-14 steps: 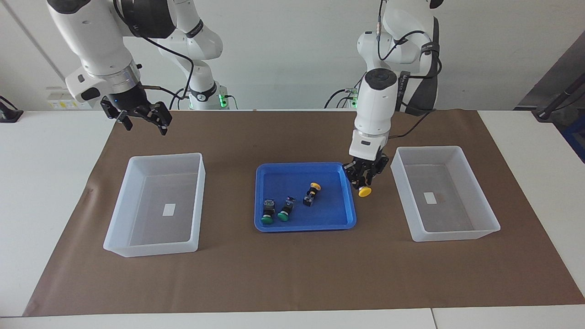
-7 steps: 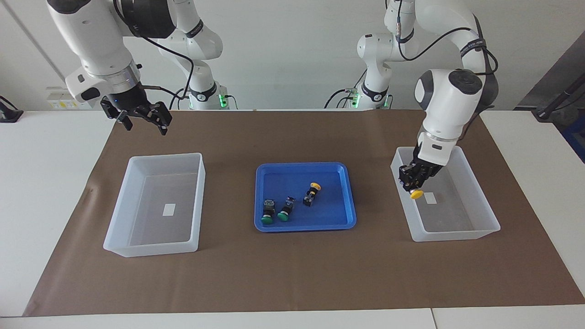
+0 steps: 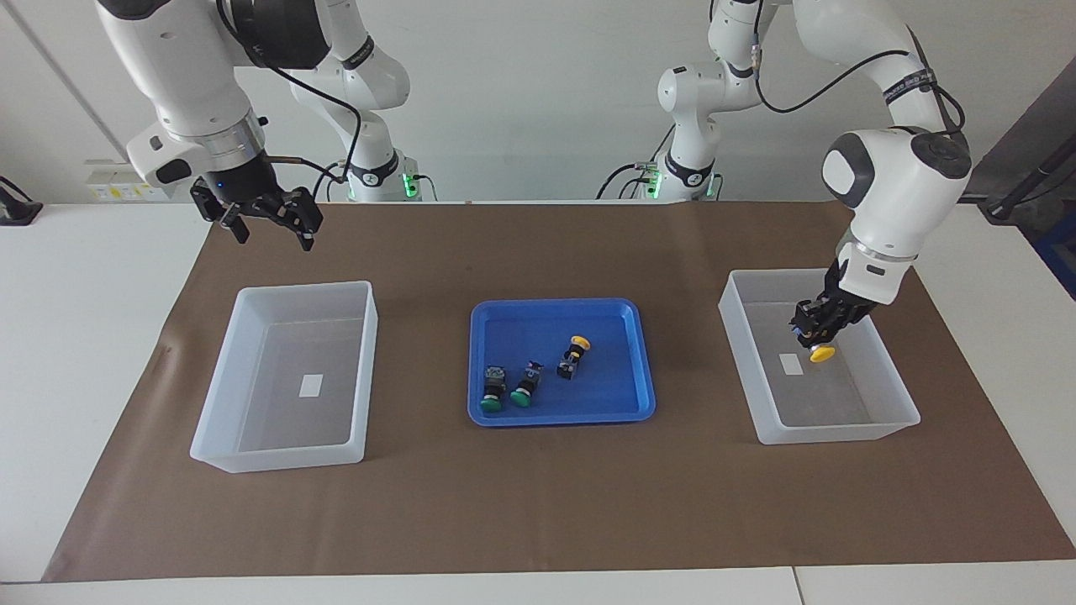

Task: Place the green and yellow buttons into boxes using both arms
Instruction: 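Carry the yellow button into the nearby clear bin with the left gripper, then release the yellow button while the right gripper reaches a green button, then carry the green button to its bin while the left gripper withdraws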

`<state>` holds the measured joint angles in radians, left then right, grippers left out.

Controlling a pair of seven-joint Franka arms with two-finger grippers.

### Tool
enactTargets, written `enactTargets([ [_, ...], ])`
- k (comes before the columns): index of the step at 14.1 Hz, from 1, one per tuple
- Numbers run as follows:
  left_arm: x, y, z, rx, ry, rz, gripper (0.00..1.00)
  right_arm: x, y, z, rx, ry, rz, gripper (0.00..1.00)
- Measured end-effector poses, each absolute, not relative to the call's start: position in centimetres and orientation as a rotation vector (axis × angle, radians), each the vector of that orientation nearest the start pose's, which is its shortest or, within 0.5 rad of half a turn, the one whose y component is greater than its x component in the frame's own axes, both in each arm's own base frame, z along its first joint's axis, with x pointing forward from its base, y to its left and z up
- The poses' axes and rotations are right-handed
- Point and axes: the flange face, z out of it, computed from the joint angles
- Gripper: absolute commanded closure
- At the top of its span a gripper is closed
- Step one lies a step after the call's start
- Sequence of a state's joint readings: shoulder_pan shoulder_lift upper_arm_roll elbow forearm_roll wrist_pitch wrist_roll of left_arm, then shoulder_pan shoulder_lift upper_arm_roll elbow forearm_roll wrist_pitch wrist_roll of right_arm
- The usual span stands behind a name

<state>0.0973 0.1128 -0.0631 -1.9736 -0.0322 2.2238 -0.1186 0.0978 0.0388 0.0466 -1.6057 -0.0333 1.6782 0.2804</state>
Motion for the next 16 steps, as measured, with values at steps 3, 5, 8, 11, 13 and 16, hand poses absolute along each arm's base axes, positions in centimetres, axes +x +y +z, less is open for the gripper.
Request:
enactTargets([
  [3,57.7,1.7,39.5,-3.163,-0.222,-0.201,1.0,59.1,12.4,56.2,-3.131,0.295,-0.114,0.0],
  [5,56.9,1.8,38.3,-3.163,-0.164,-0.2,0.77,60.3,15.5,53.4,-3.109,0.362,-0.138,0.0],
  [8,56.5,1.8,37.4,-3.163,-0.136,-0.194,0.0,61.7,21.0,49.2,-3.055,0.456,-0.196,0.0],
  [11,56.6,1.8,37.6,-3.162,-0.13,-0.21,0.0,62.0,26.7,44.4,-3.016,0.524,-0.212,0.0],
  [13,56.6,1.8,37.7,-3.162,-0.129,-0.214,0.0,61.9,29.7,41.4,-3.019,0.556,-0.202,0.0],
  [16,56.6,1.8,37.8,-3.161,-0.129,-0.216,0.0,61.3,34.0,37.4,-3.043,0.574,-0.234,0.0],
])
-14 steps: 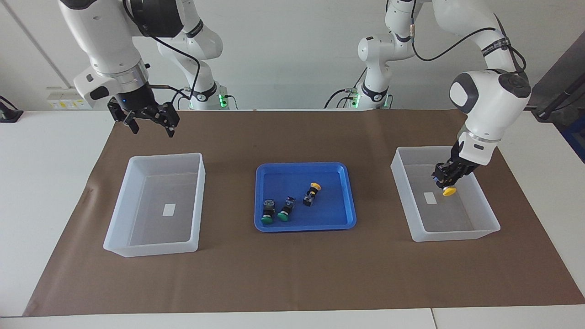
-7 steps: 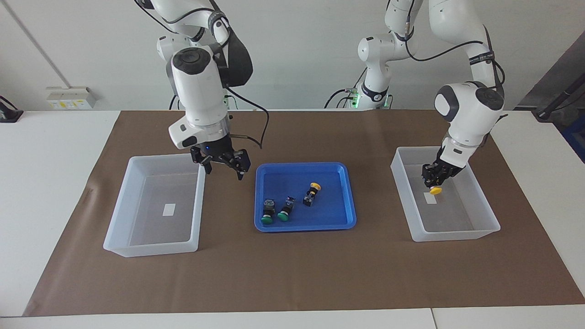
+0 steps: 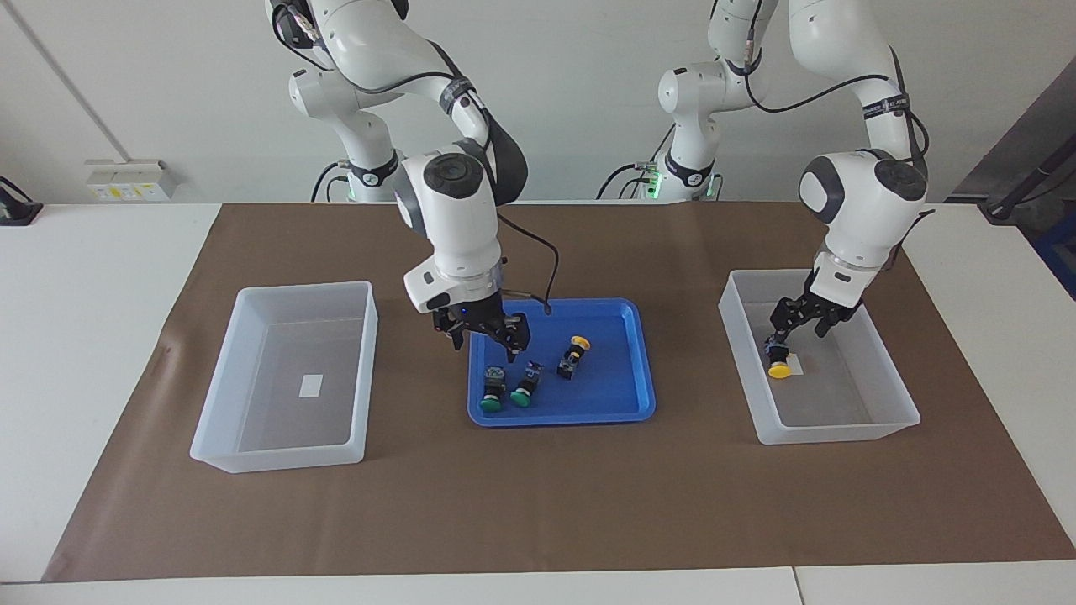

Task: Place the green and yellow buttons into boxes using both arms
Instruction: 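Carry the green button to its bin while the left gripper withdraws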

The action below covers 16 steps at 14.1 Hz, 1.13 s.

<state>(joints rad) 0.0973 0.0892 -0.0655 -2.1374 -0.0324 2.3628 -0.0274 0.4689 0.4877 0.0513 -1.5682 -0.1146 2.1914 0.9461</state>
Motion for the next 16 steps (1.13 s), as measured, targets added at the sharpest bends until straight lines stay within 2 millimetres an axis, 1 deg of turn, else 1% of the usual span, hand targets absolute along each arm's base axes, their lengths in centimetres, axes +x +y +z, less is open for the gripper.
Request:
enactTargets([
  [1,56.7,1.8,37.8,-3.161,-0.129,-0.218,0.0,60.8,35.6,36.0,-3.045,0.593,-0.267,0.0],
  [2,56.8,1.8,38.0,-3.161,-0.128,-0.224,0.0,60.5,36.5,35.0,-3.047,0.61,-0.279,0.0],
  [3,56.9,1.8,38.2,-3.161,-0.127,-0.229,0.0,60.3,37.0,34.3,-3.047,0.62,-0.285,0.0],
  [4,56.9,1.8,38.3,-3.16,-0.127,-0.234,0.0,60.3,37.1,34.2,-3.046,0.626,-0.285,0.04],
  [5,57.0,1.8,38.4,-3.16,-0.127,-0.236,0.0,60.4,37.0,34.2,-3.042,0.627,-0.291,0.17],
  [6,57.0,1.8,38.4,-3.16,-0.126,-0.236,0.0,60.5,37.1,34.1,-3.036,0.625,-0.297,0.24],
  [7,57.0,1.8,38.4,-3.16,-0.126,-0.236,0.0,60.5,37.1,33.9,-3.034,0.623,-0.299,0.29],
  [8,57.0,1.8,38.4,-3.16,-0.126,-0.237,0.0,60.6,37.2,33.6,-3.023,0.618,-0.31,0.32],
  [9,57.0,1.8,38.4,-3.16,-0.125,-0.238,0.0,60.7,37.2,33.2,-3.012,0.614,-0.321,0.32],
  [11,57.2,1.8,38.9,-3.16,-0.123,-0.243,0.0,60.4,37.2,31.7,-3.006,0.606,-0.323,0.43],
  [12,57.4,1.7,39.4,-3.161,-0.121,-0.239,0.0,60.3,37.1,31.0,-3.005,0.603,-0.321,0.49],
  [13,57.7,1.7,40.1,-3.162,-0.119,-0.235,0.0,60.1,37.1,30.6,-3.002,0.599,-0.322,0.59],
  [14,57.9,1.6,40.8,-3.163,-0.116,-0.232,0.0,59.9,37.1,30.3,-3.0,0.594,-0.323,0.83],
  [15,58.1,1.6,41.4,-3.164,-0.113,-0.225,0.0,59.8,37.2,30.0,-3.0,0.591,-0.322,1.0],
  [16,58.3,1.5,42.0,-3.165,-0.11,-0.215,0.0,59.7,37.2,30.0,-2.999,0.589,-0.322,1.0],
])
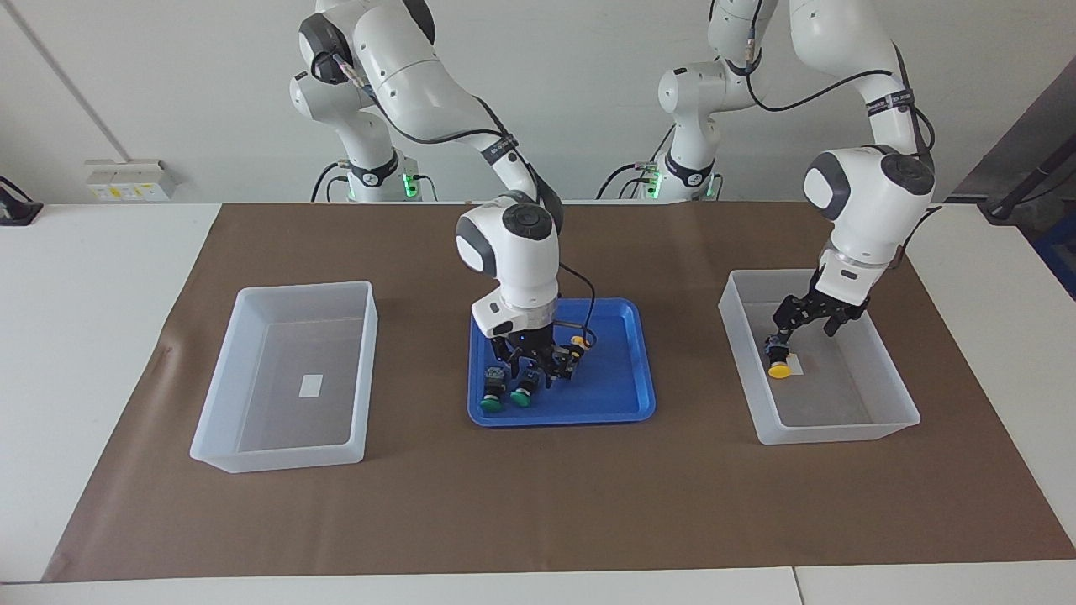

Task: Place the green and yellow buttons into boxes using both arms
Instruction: 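Carry the green button to its bin while the left gripper withdraws, then release the green button in the bin while the left gripper reaches the tray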

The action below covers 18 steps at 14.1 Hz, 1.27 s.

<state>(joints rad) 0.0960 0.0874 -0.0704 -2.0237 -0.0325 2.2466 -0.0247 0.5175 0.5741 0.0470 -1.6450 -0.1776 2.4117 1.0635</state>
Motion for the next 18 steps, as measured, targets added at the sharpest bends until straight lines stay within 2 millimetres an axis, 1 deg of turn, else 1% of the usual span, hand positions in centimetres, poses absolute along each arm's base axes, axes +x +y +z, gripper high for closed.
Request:
enactTargets([
  [2,58.7,1.2,43.5,-3.168,-0.101,-0.193,0.0,59.9,37.3,30.4,-2.988,0.586,-0.337,1.0],
  [3,58.9,1.1,44.5,-3.17,-0.096,-0.187,0.0,60.0,37.3,31.3,-2.977,0.583,-0.354,1.0],
  [4,59.1,0.9,45.5,-3.171,-0.091,-0.184,0.0,60.3,37.1,32.9,-2.96,0.579,-0.382,1.0],
  [5,59.2,0.8,46.4,-3.171,-0.086,-0.184,0.0,60.6,36.6,35.1,-2.94,0.583,-0.415,1.0],
  [6,59.2,0.6,47.1,-3.172,-0.081,-0.182,0.0,60.8,35.5,37.5,-2.929,0.6,-0.437,1.0],
  [7,59.2,0.2,47.7,-3.174,-0.071,-0.182,0.0,61.1,34.0,39.8,-2.93,0.628,-0.447,1.0],
  [8,59.3,-0.4,48.1,-3.178,-0.06,-0.186,0.0,61.3,32.0,41.9,-2.936,0.656,-0.453,1.0],
  [9,59.3,-1.4,48.4,-3.184,-0.055,-0.193,0.0,61.4,29.5,43.5,-2.949,0.682,-0.452,1.0],
  [10,59.3,-2.8,48.5,-3.189,-0.054,-0.197,0.0,61.2,26.8,44.5,-2.97,0.692,-0.445,1.0],
  [11,59.2,-4.6,48.6,-3.195,-0.057,-0.207,0.0,61.0,23.9,45.1,-2.994,0.684,-0.44,1.0],
  [13,59.1,-9.3,48.9,-3.207,-0.047,-0.262,0.0,60.3,18.3,45.5,-3.042,0.647,-0.43,1.0],
  [15,58.6,-14.3,48.8,-3.222,0.013,-0.332,0.0,59.5,12.9,45.8,-3.108,0.543,-0.405,1.0],
  [16,58.4,-16.8,48.3,-3.231,0.037,-0.366,0.0,59.2,10.5,45.8,-3.135,0.478,-0.376,1.0],
  [17,58.1,-19.2,47.5,-3.241,0.064,-0.402,0.0,58.9,8.4,45.7,-3.147,0.41,-0.341,1.0],
  [18,57.8,-21.2,46.6,-3.249,0.096,-0.42,0.0,58.8,6.6,45.5,-3.156,0.334,-0.312,1.0],
])
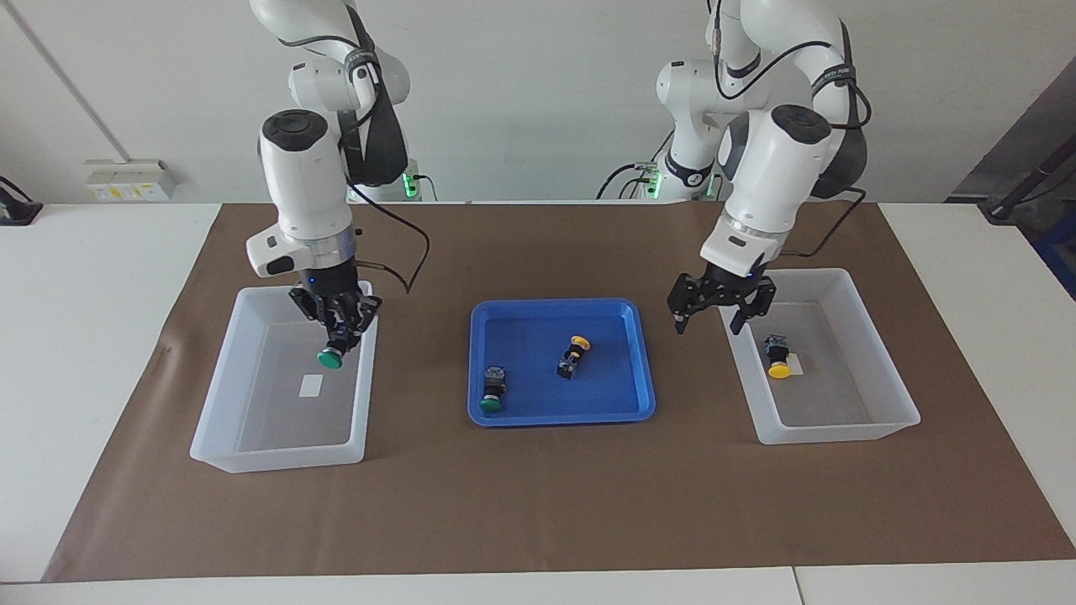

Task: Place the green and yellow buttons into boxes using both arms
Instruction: 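Release the green button in the bin while the left gripper reaches the tray, then grasp another yellow button in the tray with the left gripper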

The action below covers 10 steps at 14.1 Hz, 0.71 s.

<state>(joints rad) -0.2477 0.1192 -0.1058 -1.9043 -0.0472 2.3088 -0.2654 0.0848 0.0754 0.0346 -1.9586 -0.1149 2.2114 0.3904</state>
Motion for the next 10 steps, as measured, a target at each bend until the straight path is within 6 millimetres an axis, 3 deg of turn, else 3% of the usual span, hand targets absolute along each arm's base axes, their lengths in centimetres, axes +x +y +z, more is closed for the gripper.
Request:
enactTargets([
  [2,57.4,-24.4,44.5,-3.26,0.153,-0.427,0.0,58.8,3.6,44.1,-3.181,0.187,-0.254,1.0],
  [4,57.2,-27.1,42.4,-3.276,0.157,-0.432,0.0,58.9,1.8,42.2,-3.2,0.072,-0.196,1.0],
  [7,55.8,-32.5,38.1,-3.304,0.167,-0.404,0.0,59.4,1.0,39.3,-3.208,-0.061,-0.131,1.0],
  [10,53.9,-36.3,33.7,-3.302,0.244,-0.327,0.0,60.5,0.2,35.9,-3.202,-0.113,-0.142,1.0],
])
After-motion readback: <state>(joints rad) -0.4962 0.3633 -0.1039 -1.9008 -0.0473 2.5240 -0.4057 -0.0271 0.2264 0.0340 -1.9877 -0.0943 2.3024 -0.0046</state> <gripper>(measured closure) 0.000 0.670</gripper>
